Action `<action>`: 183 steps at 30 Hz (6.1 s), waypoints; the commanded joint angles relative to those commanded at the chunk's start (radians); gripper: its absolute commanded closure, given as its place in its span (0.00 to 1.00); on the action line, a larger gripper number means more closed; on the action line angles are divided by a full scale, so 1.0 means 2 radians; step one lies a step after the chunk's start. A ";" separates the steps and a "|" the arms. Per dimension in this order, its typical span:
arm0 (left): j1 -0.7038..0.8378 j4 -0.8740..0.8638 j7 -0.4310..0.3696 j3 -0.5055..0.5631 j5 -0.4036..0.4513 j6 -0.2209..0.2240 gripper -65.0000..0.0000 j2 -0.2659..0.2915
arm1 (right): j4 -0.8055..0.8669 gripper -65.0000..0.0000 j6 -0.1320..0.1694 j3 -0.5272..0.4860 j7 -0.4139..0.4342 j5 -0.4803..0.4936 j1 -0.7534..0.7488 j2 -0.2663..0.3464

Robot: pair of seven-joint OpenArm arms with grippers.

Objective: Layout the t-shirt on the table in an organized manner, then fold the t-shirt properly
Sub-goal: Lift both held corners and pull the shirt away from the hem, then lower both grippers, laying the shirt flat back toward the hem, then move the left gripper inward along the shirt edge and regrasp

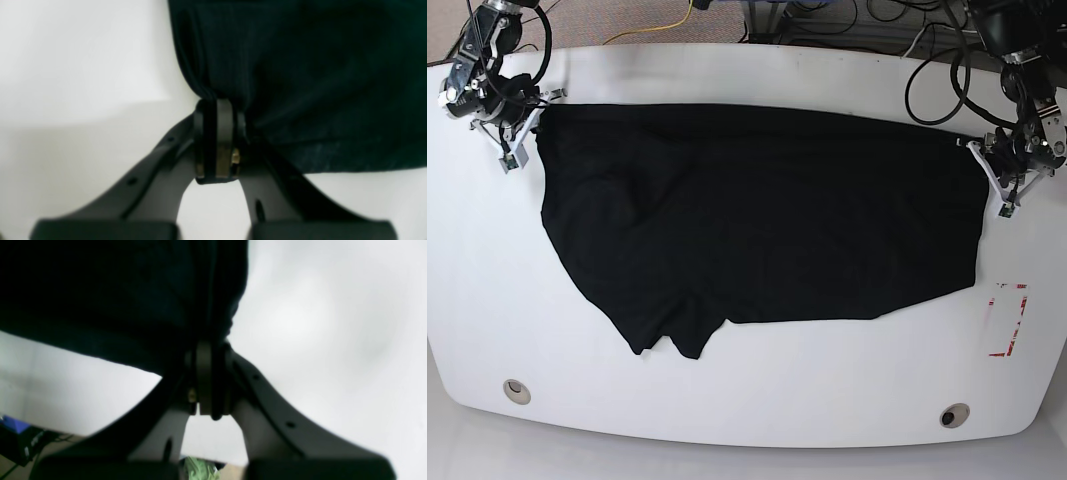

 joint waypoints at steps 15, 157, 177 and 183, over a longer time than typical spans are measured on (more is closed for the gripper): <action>0.086 0.078 0.036 0.000 0.000 0.000 1.00 0.021 | 0.025 1.00 0.000 0.024 -0.001 0.001 -0.073 0.001; -0.208 -0.239 -0.108 0.000 0.002 0.010 0.63 0.020 | -0.267 0.00 0.000 -0.107 0.127 -0.145 0.367 -0.046; -0.184 -0.218 -0.109 -0.035 -0.001 0.043 0.45 0.011 | -0.267 0.00 0.000 -0.107 0.127 -0.144 0.357 -0.047; -0.174 -0.218 -0.095 -0.035 -0.001 0.002 0.46 0.015 | -0.267 0.00 0.000 -0.107 0.127 -0.144 0.357 -0.047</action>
